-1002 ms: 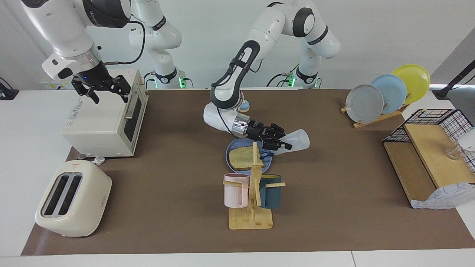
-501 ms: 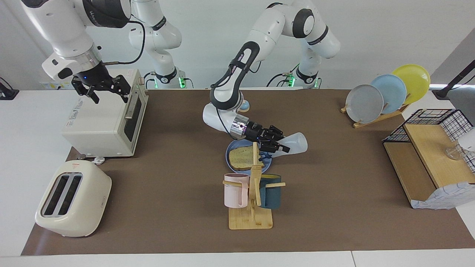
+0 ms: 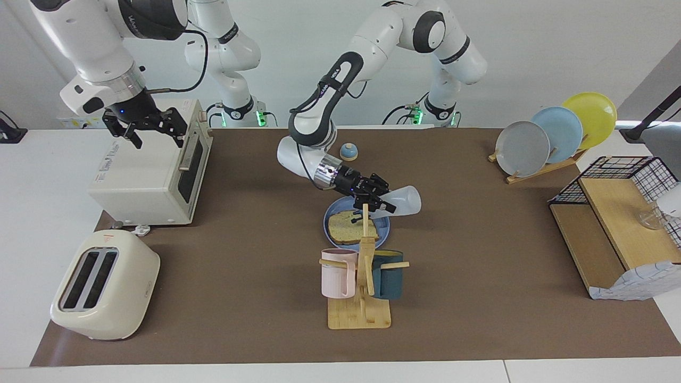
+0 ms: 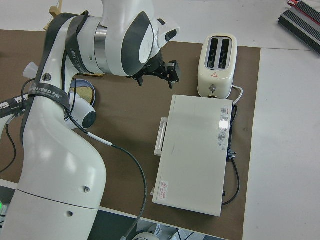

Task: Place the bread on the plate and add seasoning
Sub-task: 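Shake the bottle over the toast on the plate with the left gripper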

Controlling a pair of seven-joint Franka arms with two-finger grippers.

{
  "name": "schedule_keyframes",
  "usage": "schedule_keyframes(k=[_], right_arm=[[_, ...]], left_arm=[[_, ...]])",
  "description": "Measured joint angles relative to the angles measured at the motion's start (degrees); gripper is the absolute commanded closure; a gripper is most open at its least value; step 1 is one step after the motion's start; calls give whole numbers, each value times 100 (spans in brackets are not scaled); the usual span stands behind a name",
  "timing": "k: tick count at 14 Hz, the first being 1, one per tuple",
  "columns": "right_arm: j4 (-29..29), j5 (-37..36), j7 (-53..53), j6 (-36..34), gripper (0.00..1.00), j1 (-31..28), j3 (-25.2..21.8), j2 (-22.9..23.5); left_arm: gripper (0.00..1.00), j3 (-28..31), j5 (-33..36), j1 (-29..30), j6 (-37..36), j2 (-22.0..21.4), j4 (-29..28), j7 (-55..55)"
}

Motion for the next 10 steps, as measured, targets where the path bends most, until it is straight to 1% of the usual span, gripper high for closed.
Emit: schedule_keyframes(k=[5, 10], right_arm=[[0, 0, 0, 0, 0, 0, 0, 0], [0, 0, 0, 0, 0, 1, 0, 0]], left_arm=[[100, 53, 5, 444, 309, 76, 0, 0], [100, 77, -108, 592, 368, 80, 61, -21]])
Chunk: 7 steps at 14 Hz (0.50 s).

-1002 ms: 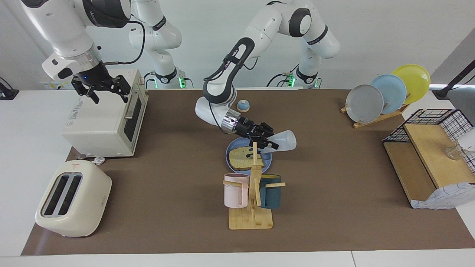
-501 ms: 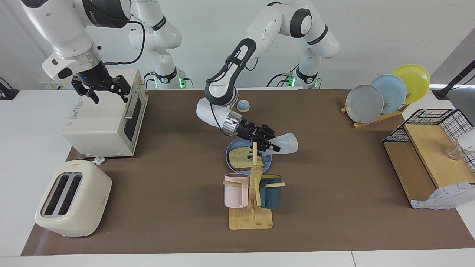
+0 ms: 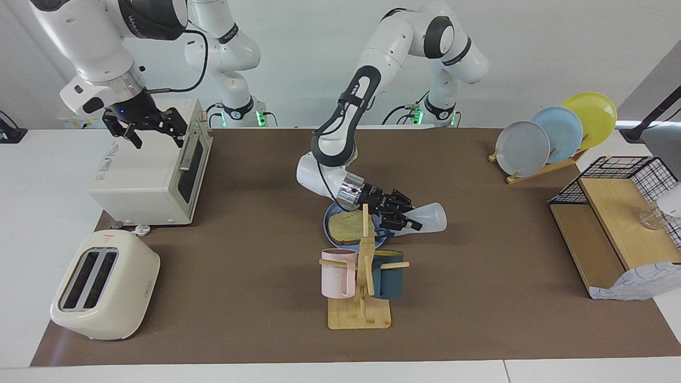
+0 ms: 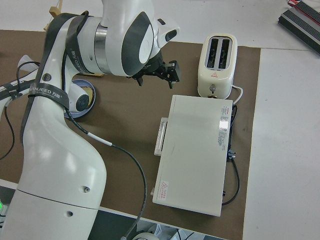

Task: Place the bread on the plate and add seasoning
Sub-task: 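Shake the bottle over the toast on the plate with the left gripper, then carry the bottle back toward its spot near the mug rack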

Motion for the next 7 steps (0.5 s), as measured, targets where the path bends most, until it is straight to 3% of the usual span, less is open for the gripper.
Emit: schedule_keyframes(k=[7], right_arm=[[0, 0, 0, 0, 0, 2, 1, 0]], left_arm=[[100, 97, -1070, 273, 113, -1136, 193, -51]])
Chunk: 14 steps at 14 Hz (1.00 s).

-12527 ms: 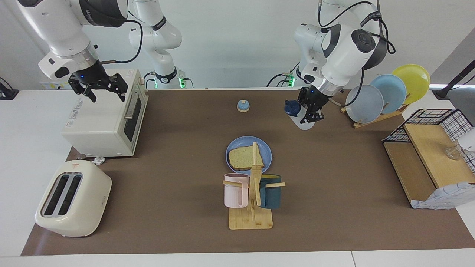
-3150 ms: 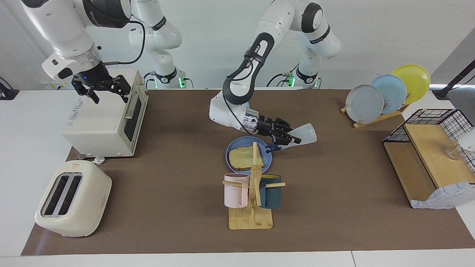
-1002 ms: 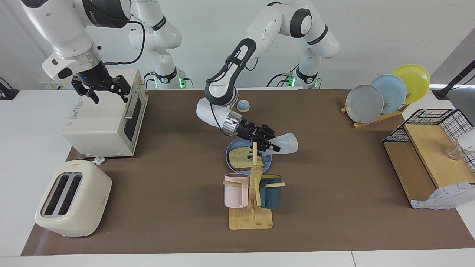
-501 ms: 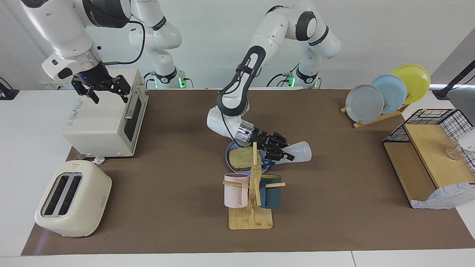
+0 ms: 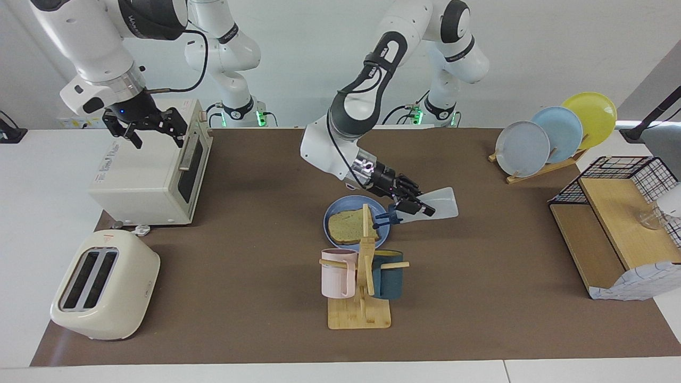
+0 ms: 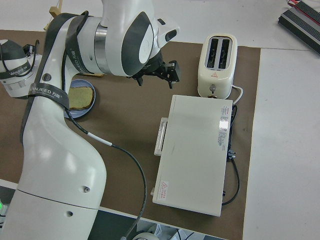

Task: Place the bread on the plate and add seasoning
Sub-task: 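Carry the bottle back toward its spot near the mug rack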

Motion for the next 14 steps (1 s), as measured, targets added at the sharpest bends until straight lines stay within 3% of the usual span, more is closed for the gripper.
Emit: schedule_keyframes(k=[7, 14], right_arm=[[0, 0, 0, 0, 0, -6, -2, 0], [0, 0, 0, 0, 0, -6, -2, 0]], left_arm=[[100, 45, -1997, 1297, 1260, -1029, -143, -324], [100, 42, -4054, 2278, 3131, -1174, -696, -1035]])
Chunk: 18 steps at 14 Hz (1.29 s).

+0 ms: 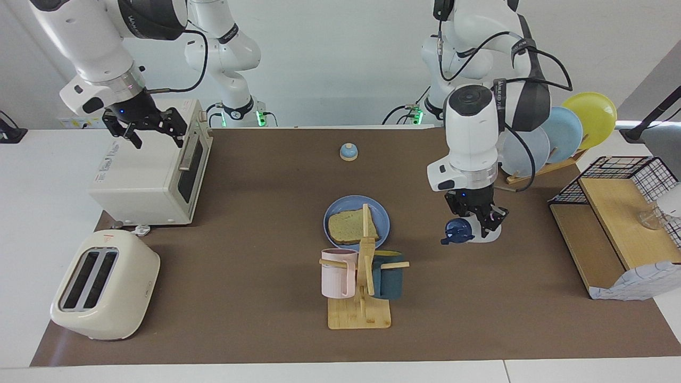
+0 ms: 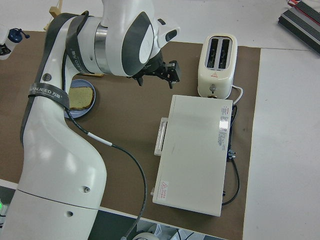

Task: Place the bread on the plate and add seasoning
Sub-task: 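Carry the bottle back toward its spot near the mug rack, then lower the bottle onto the table and open the left gripper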

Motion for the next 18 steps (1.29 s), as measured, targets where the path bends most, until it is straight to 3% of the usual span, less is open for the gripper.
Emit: schedule_keyframes(k=[4, 7, 12, 15, 18], right_arm=[[0, 0, 0, 0, 0, 0, 0, 0], [0, 0, 0, 0, 0, 0, 0, 0], [0, 0, 0, 0, 0, 0, 0, 0], [0, 0, 0, 0, 0, 0, 0, 0], [0, 0, 0, 0, 0, 0, -1, 0]], left_arm=[[100, -2, -1074, 319, 1686, -126, -851, -336], [100, -5, -1928, 397, 3475, -327, -1881, -448], [100, -134, -2203, 379, 5665, -516, -3073, -1588], [100, -196, -2207, 147, 6927, -260, -3529, -2481], [100, -210, -2208, -15, 7775, 286, -3554, -2772]])
